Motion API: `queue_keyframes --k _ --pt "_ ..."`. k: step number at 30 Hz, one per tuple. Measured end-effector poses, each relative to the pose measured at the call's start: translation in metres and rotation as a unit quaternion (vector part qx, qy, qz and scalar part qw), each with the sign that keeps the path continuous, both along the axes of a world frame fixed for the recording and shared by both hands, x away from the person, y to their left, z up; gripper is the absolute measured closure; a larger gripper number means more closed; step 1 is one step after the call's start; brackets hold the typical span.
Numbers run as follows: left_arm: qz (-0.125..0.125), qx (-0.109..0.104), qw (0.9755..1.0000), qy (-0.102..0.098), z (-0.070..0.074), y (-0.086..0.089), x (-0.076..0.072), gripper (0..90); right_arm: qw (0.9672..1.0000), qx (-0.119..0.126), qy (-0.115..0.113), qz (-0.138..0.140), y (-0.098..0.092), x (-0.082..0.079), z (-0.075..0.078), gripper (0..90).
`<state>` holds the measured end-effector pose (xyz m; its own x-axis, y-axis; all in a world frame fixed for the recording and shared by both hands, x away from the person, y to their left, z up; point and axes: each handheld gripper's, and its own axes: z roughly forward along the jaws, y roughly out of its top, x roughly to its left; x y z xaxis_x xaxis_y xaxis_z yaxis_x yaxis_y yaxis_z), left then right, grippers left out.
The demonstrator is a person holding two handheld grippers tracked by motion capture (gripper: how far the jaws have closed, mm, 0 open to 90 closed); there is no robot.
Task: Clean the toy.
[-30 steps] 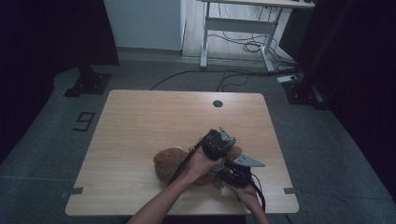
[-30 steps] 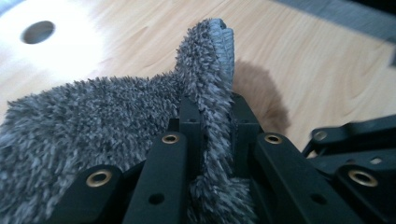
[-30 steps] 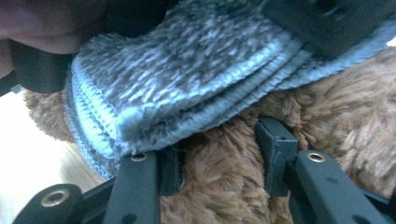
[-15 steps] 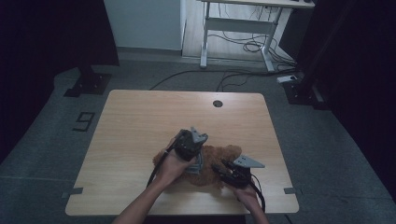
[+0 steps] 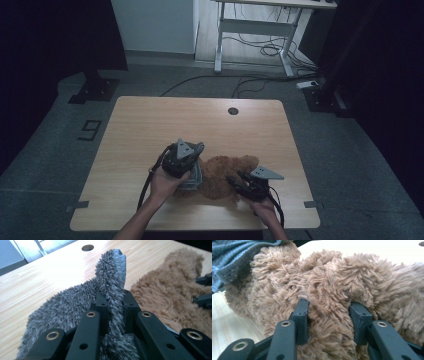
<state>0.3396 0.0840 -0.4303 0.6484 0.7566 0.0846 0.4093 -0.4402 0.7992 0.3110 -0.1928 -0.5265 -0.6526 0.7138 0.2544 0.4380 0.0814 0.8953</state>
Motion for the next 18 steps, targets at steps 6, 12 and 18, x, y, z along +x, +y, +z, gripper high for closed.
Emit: queue_keyframes --k 6,12,18 --pt "-0.043 0.003 0.9990 -0.008 0.020 -0.052 0.006 78.6 1.0000 0.000 -0.001 -0.005 0.000 -0.001 0.000 57.0" --pt "-0.087 0.025 0.9958 0.014 0.016 -0.122 0.024 78.7 1.0000 -0.005 -0.005 -0.007 0.001 -0.002 0.000 56.9" --pt "-0.087 0.062 0.9924 0.062 -0.022 -0.145 0.041 78.8 0.9999 -0.012 -0.007 -0.009 0.001 -0.003 0.000 57.0"
